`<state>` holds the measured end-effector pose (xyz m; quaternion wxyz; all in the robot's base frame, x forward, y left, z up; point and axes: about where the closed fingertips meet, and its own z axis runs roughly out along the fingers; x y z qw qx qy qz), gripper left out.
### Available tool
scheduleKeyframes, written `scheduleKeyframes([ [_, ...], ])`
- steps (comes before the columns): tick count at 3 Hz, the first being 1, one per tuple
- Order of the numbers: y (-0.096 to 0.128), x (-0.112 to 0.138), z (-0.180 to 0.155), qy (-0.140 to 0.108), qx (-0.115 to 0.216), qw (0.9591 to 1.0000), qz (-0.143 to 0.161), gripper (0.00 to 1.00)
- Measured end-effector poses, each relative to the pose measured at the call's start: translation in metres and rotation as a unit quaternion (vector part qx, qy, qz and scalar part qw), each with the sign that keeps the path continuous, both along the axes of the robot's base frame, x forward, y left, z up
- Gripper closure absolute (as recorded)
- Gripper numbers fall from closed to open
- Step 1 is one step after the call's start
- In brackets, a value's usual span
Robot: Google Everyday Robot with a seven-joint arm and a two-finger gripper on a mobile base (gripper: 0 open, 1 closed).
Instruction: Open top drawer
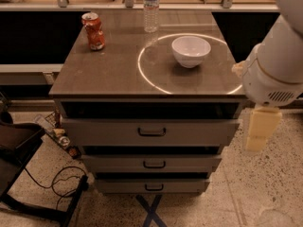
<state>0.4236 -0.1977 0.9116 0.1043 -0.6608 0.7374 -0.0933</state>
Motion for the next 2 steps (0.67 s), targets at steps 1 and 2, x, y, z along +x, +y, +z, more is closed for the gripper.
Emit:
scheduleKeyframes([
  [1, 0.028, -0.004, -0.050, 0.028, 0.027, 0.9988, 0.031, 0.00],
  [2, 0.069, -0.006, -0.106, 0.053, 0.052, 0.9962, 0.045, 0.00],
])
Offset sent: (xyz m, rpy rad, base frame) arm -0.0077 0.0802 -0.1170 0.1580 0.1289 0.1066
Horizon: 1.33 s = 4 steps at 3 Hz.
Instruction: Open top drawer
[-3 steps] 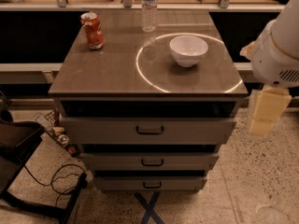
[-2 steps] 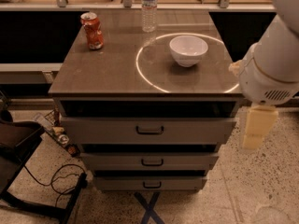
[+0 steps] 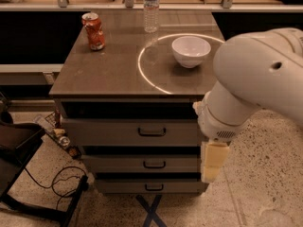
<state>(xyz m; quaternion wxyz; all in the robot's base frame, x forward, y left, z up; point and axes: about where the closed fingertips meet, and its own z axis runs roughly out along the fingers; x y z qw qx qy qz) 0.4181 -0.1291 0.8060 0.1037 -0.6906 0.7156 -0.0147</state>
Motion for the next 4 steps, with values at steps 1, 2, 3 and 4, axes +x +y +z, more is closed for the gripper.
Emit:
scheduleKeyframes([
  [1, 0.000, 0.000, 0.000, 0.000, 0.000, 1.0000, 0.000, 0.00],
  [2, 0.016, 0.008, -0.025, 0.014, -0.010, 0.9998, 0.006, 0.00],
  [3, 0.039, 0.020, -0.059, 0.033, -0.036, 0.9986, 0.019, 0.00],
  [4, 0.054, 0.032, -0.088, 0.053, -0.067, 0.9956, 0.039, 0.00],
])
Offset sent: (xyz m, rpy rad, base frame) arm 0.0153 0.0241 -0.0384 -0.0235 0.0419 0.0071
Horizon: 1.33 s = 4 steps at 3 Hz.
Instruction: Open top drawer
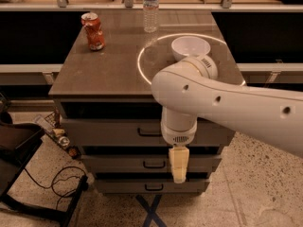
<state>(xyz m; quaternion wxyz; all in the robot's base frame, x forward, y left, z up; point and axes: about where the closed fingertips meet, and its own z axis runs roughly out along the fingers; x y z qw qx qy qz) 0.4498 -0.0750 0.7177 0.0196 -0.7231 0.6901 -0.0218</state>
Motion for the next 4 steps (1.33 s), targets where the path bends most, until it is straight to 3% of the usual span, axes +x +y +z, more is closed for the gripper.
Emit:
scheduleKeyframes([
  [3, 0.023, 0.022, -0.033, 0.021, -0.034, 0.9987, 0.030, 0.00],
  [4, 0.029, 0.023, -0.040, 0.028, -0.026, 0.9988, 0.032, 0.00],
])
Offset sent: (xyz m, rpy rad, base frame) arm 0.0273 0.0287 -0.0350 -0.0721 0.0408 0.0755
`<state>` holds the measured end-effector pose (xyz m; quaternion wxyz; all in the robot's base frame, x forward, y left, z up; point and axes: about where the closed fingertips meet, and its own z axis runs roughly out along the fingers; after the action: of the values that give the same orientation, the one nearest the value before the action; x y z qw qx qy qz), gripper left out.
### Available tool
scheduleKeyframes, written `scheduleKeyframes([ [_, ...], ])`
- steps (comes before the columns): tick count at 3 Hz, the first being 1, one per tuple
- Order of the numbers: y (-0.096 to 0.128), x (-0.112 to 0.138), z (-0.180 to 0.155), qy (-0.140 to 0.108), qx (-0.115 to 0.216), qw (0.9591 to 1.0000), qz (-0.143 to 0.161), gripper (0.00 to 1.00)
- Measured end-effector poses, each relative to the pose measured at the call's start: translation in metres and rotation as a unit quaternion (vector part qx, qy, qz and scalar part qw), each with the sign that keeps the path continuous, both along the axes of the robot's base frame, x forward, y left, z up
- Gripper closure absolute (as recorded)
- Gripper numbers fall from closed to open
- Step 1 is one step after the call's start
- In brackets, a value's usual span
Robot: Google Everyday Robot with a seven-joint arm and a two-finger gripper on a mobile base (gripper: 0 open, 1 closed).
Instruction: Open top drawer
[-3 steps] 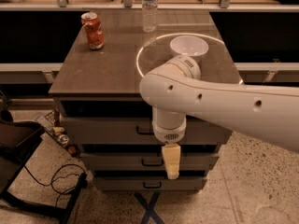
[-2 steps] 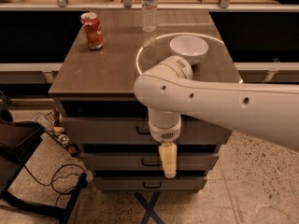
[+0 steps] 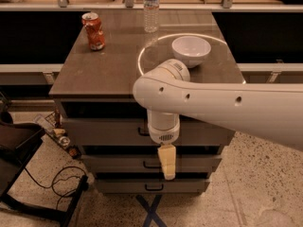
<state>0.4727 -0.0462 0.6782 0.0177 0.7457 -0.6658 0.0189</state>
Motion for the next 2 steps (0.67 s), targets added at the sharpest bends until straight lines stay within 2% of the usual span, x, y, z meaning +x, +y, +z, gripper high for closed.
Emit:
scheduleKeyframes([
  [2, 0.0000, 0.0000, 0.0003, 0.000, 0.000, 1.0000, 0.000, 0.00],
])
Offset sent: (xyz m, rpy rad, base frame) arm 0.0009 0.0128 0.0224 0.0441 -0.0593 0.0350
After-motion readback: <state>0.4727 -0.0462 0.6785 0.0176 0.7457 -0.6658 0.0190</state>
